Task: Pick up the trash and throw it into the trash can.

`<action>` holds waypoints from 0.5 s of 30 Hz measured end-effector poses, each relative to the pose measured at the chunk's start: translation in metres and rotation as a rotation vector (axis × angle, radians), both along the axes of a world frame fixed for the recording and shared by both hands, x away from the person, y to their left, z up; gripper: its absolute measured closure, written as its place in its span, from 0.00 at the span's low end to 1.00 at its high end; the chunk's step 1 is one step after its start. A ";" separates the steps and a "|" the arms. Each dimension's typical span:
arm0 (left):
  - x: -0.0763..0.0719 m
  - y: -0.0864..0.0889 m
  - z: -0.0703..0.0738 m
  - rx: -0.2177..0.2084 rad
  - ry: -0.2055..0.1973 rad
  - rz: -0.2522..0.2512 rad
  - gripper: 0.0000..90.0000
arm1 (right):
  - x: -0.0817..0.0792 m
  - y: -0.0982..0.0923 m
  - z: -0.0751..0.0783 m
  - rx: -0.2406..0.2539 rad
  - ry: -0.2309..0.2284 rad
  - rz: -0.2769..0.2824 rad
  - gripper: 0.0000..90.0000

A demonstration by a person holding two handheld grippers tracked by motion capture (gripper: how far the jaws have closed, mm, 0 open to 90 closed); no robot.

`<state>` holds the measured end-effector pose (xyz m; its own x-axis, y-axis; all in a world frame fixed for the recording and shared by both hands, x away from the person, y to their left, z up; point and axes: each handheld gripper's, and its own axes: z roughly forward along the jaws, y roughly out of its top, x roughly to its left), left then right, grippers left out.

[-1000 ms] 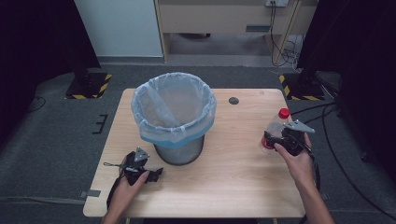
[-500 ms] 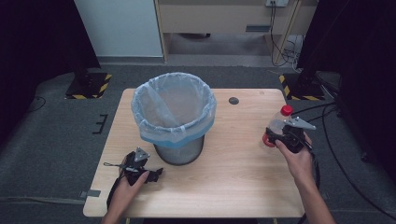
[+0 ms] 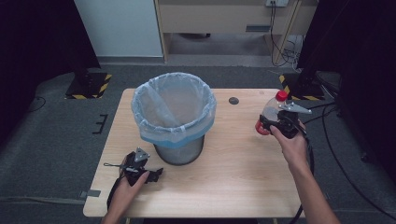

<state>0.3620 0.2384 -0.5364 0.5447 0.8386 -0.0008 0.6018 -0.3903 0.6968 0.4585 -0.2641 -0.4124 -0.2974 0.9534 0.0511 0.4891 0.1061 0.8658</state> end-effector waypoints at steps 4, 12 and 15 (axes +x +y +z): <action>0.000 0.000 0.000 -0.001 0.002 -0.001 0.00 | 0.003 0.008 0.009 0.019 -0.008 0.011 0.34; 0.000 0.000 0.000 -0.001 0.002 0.000 0.00 | 0.007 0.018 0.024 0.031 -0.014 0.018 0.34; 0.000 0.000 0.000 -0.001 0.001 0.002 0.00 | 0.010 0.025 0.031 0.043 -0.008 0.017 0.34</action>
